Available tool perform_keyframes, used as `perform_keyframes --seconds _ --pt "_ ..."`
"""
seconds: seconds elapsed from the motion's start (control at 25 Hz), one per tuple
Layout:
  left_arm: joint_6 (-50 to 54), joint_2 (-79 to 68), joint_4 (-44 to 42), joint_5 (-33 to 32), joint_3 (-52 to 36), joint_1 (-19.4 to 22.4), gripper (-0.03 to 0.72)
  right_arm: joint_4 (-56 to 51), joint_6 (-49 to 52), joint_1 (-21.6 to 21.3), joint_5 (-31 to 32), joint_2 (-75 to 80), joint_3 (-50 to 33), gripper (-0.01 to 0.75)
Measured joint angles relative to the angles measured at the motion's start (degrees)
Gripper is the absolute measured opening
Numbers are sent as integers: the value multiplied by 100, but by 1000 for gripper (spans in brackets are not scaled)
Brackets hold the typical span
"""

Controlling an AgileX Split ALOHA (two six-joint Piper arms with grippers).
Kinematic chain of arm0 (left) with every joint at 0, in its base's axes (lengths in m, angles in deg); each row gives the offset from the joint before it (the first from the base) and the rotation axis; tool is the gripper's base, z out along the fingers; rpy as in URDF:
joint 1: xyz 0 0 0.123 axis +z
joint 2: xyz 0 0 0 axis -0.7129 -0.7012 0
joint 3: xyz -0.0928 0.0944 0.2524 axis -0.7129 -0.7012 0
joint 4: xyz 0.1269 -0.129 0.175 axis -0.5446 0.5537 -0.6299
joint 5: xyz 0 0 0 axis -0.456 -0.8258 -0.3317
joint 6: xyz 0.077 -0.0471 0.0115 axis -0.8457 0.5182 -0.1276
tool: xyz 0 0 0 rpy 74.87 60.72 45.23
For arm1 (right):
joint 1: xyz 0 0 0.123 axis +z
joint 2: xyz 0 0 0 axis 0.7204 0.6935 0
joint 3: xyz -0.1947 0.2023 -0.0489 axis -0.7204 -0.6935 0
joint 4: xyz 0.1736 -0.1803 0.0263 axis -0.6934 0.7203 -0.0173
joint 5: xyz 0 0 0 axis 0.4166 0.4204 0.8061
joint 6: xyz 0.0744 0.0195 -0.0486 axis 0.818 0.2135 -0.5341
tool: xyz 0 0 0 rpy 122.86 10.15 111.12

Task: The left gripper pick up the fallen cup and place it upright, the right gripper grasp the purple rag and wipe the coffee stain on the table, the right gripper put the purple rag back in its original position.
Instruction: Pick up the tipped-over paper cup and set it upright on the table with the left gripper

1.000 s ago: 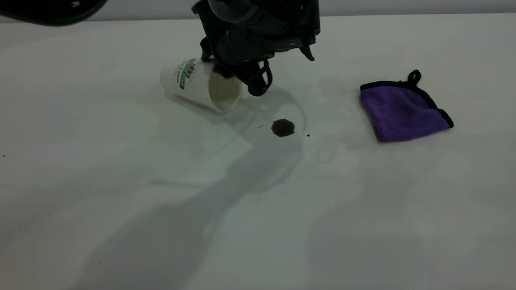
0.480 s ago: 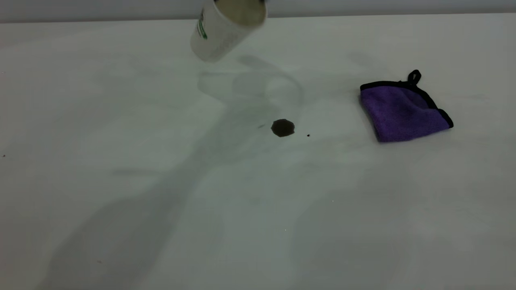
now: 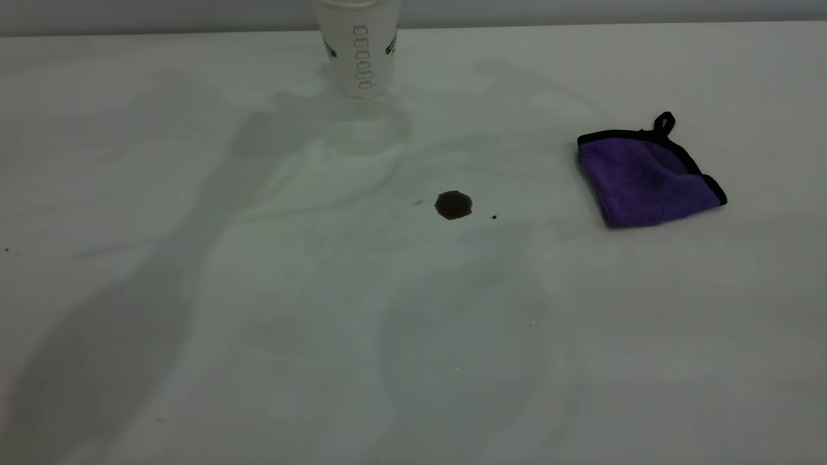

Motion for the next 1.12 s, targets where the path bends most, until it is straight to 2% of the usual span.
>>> perform_keyframes --seconds 0.2,0.4,0.6,0.72,0.84,1.12 --pt "-435 -360 664 121 -4 267 15 0 0 0 0 0 0 238" --pt "-512 -561 776 228 -11 301 31 0 0 0 0 0 0 238" --pt "-512 -675 795 316 -11 305 85 0 0 0 0 0 0 238" --pt "-518 -709 865 352 -11 305 151 0 0 0 0 0 0 238" --pt "-535 -709 902 358 -11 308 252 0 0 0 0 0 0 238" --pt "-656 -305 843 174 -11 312 569 0 0 0 0 0 0 238"
